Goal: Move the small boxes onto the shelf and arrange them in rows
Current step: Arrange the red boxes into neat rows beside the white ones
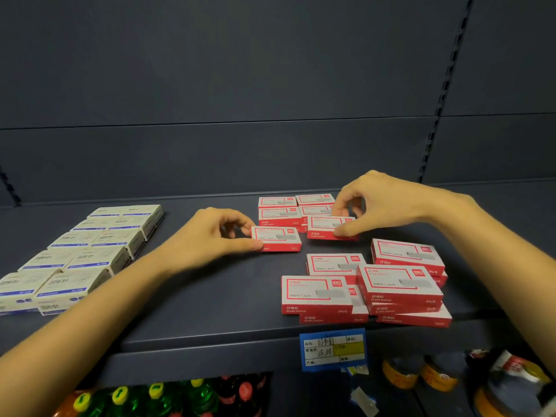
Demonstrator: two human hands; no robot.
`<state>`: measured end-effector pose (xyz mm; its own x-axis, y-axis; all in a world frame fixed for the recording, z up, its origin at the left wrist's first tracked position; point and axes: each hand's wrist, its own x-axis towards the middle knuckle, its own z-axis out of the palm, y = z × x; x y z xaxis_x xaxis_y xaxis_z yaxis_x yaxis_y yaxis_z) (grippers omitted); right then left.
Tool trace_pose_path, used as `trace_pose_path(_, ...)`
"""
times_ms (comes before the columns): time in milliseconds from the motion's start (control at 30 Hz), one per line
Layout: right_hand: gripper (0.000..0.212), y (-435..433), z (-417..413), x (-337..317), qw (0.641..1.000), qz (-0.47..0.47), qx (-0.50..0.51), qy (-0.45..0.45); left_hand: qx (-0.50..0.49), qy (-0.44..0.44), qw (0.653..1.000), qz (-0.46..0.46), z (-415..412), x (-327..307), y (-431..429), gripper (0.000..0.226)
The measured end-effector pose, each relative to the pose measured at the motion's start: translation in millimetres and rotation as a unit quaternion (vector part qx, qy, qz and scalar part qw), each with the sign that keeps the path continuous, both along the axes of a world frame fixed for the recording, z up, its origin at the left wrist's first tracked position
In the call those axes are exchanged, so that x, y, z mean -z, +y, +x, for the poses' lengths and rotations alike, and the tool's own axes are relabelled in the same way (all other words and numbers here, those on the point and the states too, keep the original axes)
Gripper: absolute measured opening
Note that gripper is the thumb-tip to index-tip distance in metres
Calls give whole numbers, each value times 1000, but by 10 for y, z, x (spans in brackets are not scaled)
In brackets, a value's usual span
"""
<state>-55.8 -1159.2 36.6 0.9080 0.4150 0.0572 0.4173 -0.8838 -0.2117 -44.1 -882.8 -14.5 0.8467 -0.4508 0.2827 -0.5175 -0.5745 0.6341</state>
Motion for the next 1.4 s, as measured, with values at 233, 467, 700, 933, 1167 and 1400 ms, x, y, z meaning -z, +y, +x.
trace_pose_path(233, 37, -16, 157, 122, 999, -41, 4, 33, 2, 20, 1000, 0, 120, 132, -68, 21)
trace_pose_path(467, 39, 38, 174, 127, 998, -60, -6, 19, -28, 10, 999, -20, 139, 189, -94, 22)
trace_pose_path(700, 40, 60, 153, 132, 998, -61, -11, -2, -39, -5, 999, -19, 113, 206, -108, 23)
trace_pose_path(933, 25, -26, -41, 37, 1000, 8, -13, -22, -54, -69, 996, -12, -87, 71, -140, 30)
trace_pose_path(1167, 35, -250, -580, -160, 993, 104, -64, 2, 112, 19, 993, -11, -520, -36, -135, 36)
trace_pose_path(1400, 35, -425, -913, -83, 994, 71, -83, 7, 137, 14, 990, 25, -652, 1, -190, 36)
